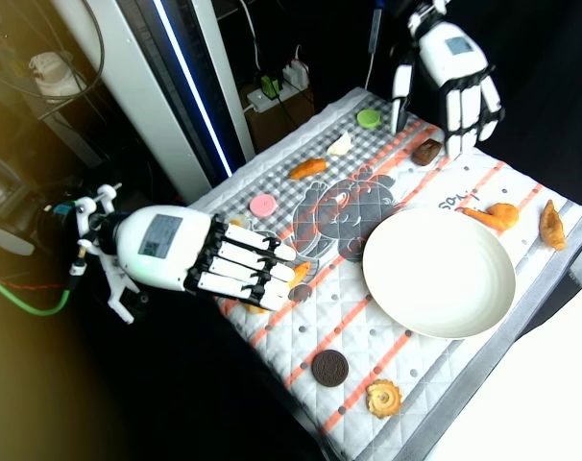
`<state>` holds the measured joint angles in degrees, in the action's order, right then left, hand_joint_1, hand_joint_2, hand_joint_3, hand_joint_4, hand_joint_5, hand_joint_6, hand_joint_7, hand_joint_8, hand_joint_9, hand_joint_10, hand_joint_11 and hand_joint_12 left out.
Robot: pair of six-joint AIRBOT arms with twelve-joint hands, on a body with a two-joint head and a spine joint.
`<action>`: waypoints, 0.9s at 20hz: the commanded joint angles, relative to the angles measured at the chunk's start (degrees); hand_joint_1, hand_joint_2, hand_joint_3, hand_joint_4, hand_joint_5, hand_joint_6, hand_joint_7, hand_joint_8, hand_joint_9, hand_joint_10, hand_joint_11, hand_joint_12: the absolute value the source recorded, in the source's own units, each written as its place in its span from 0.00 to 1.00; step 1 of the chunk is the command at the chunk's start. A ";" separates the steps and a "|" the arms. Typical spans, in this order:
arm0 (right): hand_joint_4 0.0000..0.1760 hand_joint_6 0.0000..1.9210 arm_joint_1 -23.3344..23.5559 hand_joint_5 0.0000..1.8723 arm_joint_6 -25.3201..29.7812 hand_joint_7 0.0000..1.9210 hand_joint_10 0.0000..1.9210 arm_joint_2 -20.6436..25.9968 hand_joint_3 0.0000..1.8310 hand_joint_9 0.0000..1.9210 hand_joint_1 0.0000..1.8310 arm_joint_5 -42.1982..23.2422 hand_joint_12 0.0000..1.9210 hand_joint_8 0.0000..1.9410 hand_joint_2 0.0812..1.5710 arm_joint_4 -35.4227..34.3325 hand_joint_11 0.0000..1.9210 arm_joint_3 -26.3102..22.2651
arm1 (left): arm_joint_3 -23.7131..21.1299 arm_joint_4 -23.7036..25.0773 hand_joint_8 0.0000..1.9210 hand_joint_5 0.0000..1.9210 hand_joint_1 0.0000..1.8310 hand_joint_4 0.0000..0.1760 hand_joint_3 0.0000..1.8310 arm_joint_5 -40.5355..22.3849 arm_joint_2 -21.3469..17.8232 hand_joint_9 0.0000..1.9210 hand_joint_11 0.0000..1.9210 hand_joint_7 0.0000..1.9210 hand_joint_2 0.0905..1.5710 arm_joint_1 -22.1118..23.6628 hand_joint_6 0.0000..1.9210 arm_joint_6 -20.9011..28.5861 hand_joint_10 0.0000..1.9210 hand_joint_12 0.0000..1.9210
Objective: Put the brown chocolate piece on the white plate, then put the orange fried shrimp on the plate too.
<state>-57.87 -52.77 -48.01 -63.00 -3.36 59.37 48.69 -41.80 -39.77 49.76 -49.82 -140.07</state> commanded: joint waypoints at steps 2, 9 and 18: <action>0.44 0.00 0.73 0.27 0.00 0.23 0.00 0.45 0.00 0.21 0.40 -7.09 0.26 0.00 0.72 -0.85 0.09 -0.03 | 1.18 -0.21 0.00 0.29 0.50 0.59 0.00 -5.40 0.02 0.43 0.11 0.39 0.55 0.96 0.00 -0.41 0.01 0.48; 0.34 0.00 0.71 0.28 0.00 0.24 0.00 0.43 0.00 0.23 0.38 -7.13 0.24 0.00 0.73 -0.84 0.13 -0.11 | 3.64 -3.18 0.01 0.45 0.53 0.01 0.00 -3.96 2.06 0.52 0.11 0.54 0.61 1.97 0.00 -0.41 0.02 0.54; 0.13 0.00 0.51 0.28 0.00 0.23 0.00 0.44 0.00 0.21 0.38 -7.16 0.22 0.00 0.75 -0.87 0.12 -0.16 | 4.58 -3.98 0.65 0.56 0.64 0.00 0.00 -4.01 3.09 0.39 0.15 0.46 0.66 3.21 0.42 -0.40 0.75 0.78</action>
<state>-57.87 -52.75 -48.03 -63.11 -3.36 59.27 52.99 -47.62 -38.28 52.71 -47.27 -140.51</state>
